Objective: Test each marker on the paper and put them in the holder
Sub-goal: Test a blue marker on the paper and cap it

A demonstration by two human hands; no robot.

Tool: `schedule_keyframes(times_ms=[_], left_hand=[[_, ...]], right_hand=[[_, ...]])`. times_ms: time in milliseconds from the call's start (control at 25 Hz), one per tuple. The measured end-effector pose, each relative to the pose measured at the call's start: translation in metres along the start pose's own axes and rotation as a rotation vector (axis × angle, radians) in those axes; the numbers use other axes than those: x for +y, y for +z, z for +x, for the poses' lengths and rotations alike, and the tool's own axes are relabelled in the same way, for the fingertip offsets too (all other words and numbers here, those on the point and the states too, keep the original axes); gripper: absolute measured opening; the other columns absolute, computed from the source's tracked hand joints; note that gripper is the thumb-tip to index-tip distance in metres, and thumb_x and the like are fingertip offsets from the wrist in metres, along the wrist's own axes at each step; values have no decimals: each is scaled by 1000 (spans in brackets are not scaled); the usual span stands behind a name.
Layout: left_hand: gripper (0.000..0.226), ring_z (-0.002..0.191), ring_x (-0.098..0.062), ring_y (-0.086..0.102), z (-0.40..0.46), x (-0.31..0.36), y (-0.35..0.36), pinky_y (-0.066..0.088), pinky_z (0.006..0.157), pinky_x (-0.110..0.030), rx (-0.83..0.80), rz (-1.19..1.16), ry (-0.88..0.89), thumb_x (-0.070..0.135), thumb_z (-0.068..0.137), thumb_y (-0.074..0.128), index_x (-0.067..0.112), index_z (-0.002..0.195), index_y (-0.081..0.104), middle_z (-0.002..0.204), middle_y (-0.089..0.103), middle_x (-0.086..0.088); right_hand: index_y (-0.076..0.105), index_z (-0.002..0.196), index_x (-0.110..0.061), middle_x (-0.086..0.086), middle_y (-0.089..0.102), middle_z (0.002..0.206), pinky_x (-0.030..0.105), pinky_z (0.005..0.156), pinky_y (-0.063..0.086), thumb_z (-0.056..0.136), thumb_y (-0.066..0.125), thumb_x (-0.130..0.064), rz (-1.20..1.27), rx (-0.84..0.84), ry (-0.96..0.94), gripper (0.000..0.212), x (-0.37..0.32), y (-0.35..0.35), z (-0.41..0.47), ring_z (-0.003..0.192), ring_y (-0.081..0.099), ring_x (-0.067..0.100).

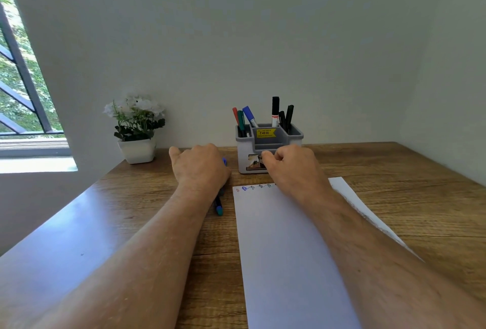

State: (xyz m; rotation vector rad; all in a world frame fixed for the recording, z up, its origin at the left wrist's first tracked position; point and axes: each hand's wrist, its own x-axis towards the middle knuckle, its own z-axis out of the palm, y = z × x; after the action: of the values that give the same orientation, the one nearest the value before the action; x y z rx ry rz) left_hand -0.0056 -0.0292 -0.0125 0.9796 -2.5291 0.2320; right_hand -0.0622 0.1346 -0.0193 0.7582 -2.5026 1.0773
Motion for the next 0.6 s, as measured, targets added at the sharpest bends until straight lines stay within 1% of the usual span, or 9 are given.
schedule_keyframes(times_ms=[80, 200, 280, 360, 400, 440, 480, 560, 600], left_hand=[[43, 53, -17, 45, -2, 2, -4, 30, 87, -44, -6, -40, -5, 56, 82, 62, 22, 63, 44, 57, 53, 2], [42, 52, -15, 44, -4, 2, -14, 32, 76, -39, 59, -190, -69, 57, 82, 59, 21, 61, 49, 56, 52, 3], [41, 53, -15, 50, -6, 1, -22, 39, 73, -37, 130, -376, -129, 55, 82, 57, 20, 61, 59, 56, 59, 4], [38, 56, -12, 57, -11, 4, -32, 49, 76, -39, 181, -627, -131, 54, 83, 55, 24, 62, 65, 59, 65, 8], [37, 56, -9, 59, -15, 7, -37, 53, 76, -40, 209, -756, -115, 54, 85, 56, 27, 60, 64, 58, 65, 11], [36, 56, -5, 60, -19, 12, -42, 55, 73, -38, 239, -866, -98, 54, 86, 57, 30, 60, 63, 57, 64, 14], [34, 56, 0, 60, -22, 17, -47, 56, 68, -33, 267, -953, -84, 53, 87, 58, 31, 62, 64, 58, 64, 16], [31, 56, 5, 61, -28, 27, -54, 49, 57, -22, 307, -1076, -60, 54, 87, 59, 30, 71, 70, 61, 65, 18], [31, 58, 6, 61, -31, 31, -55, 46, 55, -18, 317, -1123, -42, 55, 87, 60, 29, 75, 72, 63, 67, 18]], right_hand=[[54, 59, -21, -3, 56, 58, 18, 47, 33, 96, 52, -42, 3, 1, -3, 43, 0, 0, 0, 56, 57, 9], [54, 58, -20, -1, 58, 59, 19, 47, 35, 96, 52, -41, 9, -1, -12, 44, 0, -1, -1, 59, 60, 13], [53, 58, -20, -1, 59, 60, 19, 48, 37, 96, 52, -40, 20, 0, -19, 43, 0, -2, -2, 63, 62, 13], [52, 59, -21, -3, 58, 61, 18, 47, 36, 96, 52, -39, 41, 26, -49, 41, -1, -5, -3, 61, 61, 11], [53, 62, -21, -4, 59, 62, 17, 48, 35, 97, 51, -39, 58, 43, -74, 38, -2, -6, -3, 62, 60, 9], [55, 68, -22, -6, 59, 66, 15, 48, 36, 98, 50, -38, 83, 61, -102, 34, -3, -7, -3, 63, 60, 6], [58, 75, -23, -8, 60, 70, 14, 50, 39, 99, 48, -37, 120, 80, -132, 30, -4, -8, -4, 65, 60, 5], [63, 91, -22, -9, 63, 76, 17, 53, 48, 102, 43, -35, 263, 123, -164, 26, -8, -10, -4, 67, 61, 5], [64, 98, -23, -9, 65, 78, 19, 54, 51, 103, 41, -36, 363, 140, -154, 27, -11, -11, -5, 67, 63, 5]])
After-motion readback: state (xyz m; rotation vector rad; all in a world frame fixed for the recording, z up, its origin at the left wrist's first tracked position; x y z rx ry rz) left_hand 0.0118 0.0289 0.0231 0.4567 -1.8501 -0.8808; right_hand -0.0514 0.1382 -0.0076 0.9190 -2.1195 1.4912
